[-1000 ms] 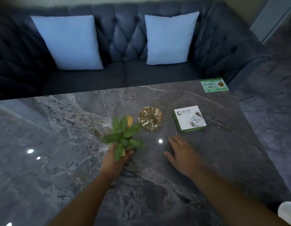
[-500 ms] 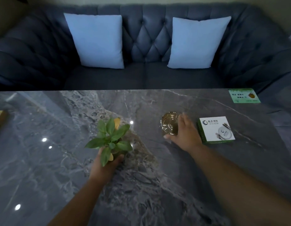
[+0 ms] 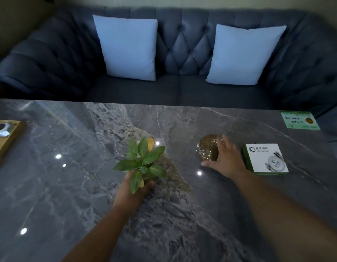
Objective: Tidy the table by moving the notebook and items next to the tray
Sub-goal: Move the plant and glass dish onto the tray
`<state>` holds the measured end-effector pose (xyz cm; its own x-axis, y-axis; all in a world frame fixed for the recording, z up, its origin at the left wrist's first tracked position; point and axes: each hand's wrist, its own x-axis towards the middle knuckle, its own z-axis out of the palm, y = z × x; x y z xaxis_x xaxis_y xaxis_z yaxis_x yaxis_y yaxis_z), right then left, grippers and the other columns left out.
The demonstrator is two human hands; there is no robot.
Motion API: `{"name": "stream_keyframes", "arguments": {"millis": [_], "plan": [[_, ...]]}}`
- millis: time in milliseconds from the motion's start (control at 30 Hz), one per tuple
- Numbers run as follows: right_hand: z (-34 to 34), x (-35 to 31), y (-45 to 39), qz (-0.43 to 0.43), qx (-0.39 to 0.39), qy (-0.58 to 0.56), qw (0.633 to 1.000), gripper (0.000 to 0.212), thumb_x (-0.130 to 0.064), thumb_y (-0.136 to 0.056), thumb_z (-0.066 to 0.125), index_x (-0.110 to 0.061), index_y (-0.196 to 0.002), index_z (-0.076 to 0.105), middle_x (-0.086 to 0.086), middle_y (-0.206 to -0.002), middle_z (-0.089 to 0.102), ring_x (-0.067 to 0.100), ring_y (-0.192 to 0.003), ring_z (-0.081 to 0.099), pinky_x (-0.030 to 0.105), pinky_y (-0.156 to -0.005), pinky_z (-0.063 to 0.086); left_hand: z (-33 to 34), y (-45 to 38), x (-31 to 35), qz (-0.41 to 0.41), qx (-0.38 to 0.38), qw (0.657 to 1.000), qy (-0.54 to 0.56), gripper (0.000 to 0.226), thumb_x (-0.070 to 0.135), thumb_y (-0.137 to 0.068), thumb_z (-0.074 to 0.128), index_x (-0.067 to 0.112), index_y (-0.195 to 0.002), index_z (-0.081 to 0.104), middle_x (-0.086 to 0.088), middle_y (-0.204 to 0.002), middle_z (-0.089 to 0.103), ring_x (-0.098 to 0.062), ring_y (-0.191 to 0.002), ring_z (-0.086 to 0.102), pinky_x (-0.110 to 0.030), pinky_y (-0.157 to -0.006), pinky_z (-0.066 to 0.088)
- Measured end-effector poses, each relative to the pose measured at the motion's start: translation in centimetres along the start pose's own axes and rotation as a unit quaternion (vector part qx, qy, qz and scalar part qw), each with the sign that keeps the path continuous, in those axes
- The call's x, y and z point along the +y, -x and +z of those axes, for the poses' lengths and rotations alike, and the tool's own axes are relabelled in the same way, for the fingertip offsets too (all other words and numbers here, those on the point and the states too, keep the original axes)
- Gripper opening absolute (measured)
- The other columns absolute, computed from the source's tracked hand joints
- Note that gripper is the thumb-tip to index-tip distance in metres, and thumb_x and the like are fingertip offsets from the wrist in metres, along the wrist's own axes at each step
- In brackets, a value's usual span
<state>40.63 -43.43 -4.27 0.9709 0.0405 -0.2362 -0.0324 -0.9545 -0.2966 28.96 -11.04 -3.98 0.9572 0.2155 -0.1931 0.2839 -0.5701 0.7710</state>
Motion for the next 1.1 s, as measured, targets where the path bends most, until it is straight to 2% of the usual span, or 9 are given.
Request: {"name": "stream_keyframes", "arguments": {"millis": [100, 233, 367, 533, 667, 767, 967, 1033, 1100], "plan": [[0.3, 0.0, 0.1, 0.003, 0.016, -0.037, 0.999, 0.118, -0.074, -0.058, 0.069, -0.016, -0.147, 0.018, 0.003, -0.159, 0.004, 0.031, -0.142, 0.018, 0.047, -0.113, 0.025, -0.1, -0.1, 0.3, 0.025, -0.001, 1.000, 0.005, 0.055, 0.041, -0.067, 0.082, 0.071, -0.093, 0.043, 0.055, -0.086, 0.051, 0.033, -0.076, 0.045, 0.003, -0.057, 0.037], [0.8, -0.6, 1.4, 0.009, 0.045, -0.068, 0.997, 0.110, -0.063, -0.062, 0.074, -0.013, -0.145, 0.022, 0.004, -0.156, 0.011, 0.028, -0.140, 0.023, 0.044, -0.113, 0.029, -0.4, -0.1, -0.4, 0.030, -0.012, 0.999, 0.028, 0.047, 0.039, -0.069, 0.082, 0.060, -0.094, 0.048, 0.035, -0.087, 0.062, 0.027, -0.084, 0.050, -0.001, -0.063, 0.038], [1.9, -2.0, 5.2, 0.018, 0.041, -0.097, 0.994, 0.106, -0.058, -0.065, 0.076, -0.010, -0.145, 0.026, 0.008, -0.155, 0.015, 0.026, -0.140, 0.023, 0.038, -0.112, 0.026, -1.2, 0.4, -0.9, 0.055, -0.021, 0.998, 0.028, 0.049, 0.033, -0.071, 0.082, 0.058, -0.098, 0.050, 0.042, -0.090, 0.059, 0.028, -0.082, 0.049, 0.002, -0.064, 0.036], [3.2, -5.2, 12.3, 0.018, 0.028, -0.122, 0.992, 0.102, -0.049, -0.060, 0.084, -0.006, -0.140, 0.036, 0.013, -0.148, 0.028, 0.029, -0.133, 0.035, 0.036, -0.110, 0.031, -4.3, 2.0, -2.3, 0.018, -0.048, 0.999, 0.005, 0.044, 0.045, -0.068, 0.080, 0.034, -0.106, 0.062, 0.024, -0.087, 0.064, 0.014, -0.079, 0.056, -0.018, -0.073, 0.044], [3.7, -8.4, 17.9, 0.021, 0.033, -0.117, 0.992, 0.102, -0.054, -0.059, 0.081, -0.014, -0.140, 0.034, 0.007, -0.149, 0.026, 0.026, -0.129, 0.040, 0.030, -0.101, 0.034, -8.0, 4.1, -2.5, 0.028, -0.052, 0.998, 0.013, 0.035, 0.045, -0.065, 0.082, 0.043, -0.089, 0.056, 0.042, -0.071, 0.059, 0.027, -0.067, 0.050, 0.002, -0.053, 0.036], [3.8, -11.4, 21.1, 0.011, 0.050, -0.112, 0.992, 0.103, -0.057, -0.058, 0.080, -0.016, -0.140, 0.033, 0.004, -0.150, 0.025, 0.026, -0.125, 0.045, 0.029, -0.096, 0.037, -11.8, 5.8, -3.5, 0.063, -0.056, 0.996, 0.026, 0.037, 0.038, -0.068, 0.083, 0.049, -0.087, 0.053, 0.055, -0.082, 0.051, 0.030, -0.074, 0.049, 0.005, -0.056, 0.034], [3.3, -18.6, 24.3, -0.032, 0.064, -0.119, 0.990, 0.107, -0.055, -0.061, 0.080, -0.011, -0.145, 0.029, 0.010, -0.153, 0.022, 0.026, -0.139, 0.029, 0.038, -0.112, 0.032, -19.1, 7.7, -6.2, 0.100, -0.027, 0.995, 0.006, 0.046, 0.041, -0.066, 0.083, 0.055, -0.089, 0.047, 0.060, -0.079, 0.046, 0.035, -0.071, 0.043, 0.007, -0.058, 0.032], [3.1, -20.6, 24.8, -0.054, 0.062, -0.113, 0.990, 0.109, -0.057, -0.061, 0.079, -0.012, -0.146, 0.027, 0.010, -0.154, 0.021, 0.025, -0.140, 0.026, 0.034, -0.113, 0.027, -21.2, 8.2, -6.8, 0.092, -0.008, 0.996, -0.001, 0.044, 0.055, -0.062, 0.080, 0.055, -0.092, 0.047, 0.052, -0.078, 0.053, 0.028, -0.072, 0.050, 0.002, -0.058, 0.036], [2.8, -22.4, 25.0, -0.077, 0.051, -0.106, 0.990, 0.111, -0.061, -0.061, 0.076, -0.012, -0.147, 0.025, 0.007, -0.154, 0.019, 0.023, -0.140, 0.024, 0.029, -0.111, 0.021, -22.9, 8.4, -7.4, 0.075, 0.006, 0.997, -0.016, 0.046, 0.061, -0.060, 0.078, 0.042, -0.096, 0.055, 0.033, -0.067, 0.058, 0.009, -0.067, 0.054, -0.015, -0.060, 0.040]]}}
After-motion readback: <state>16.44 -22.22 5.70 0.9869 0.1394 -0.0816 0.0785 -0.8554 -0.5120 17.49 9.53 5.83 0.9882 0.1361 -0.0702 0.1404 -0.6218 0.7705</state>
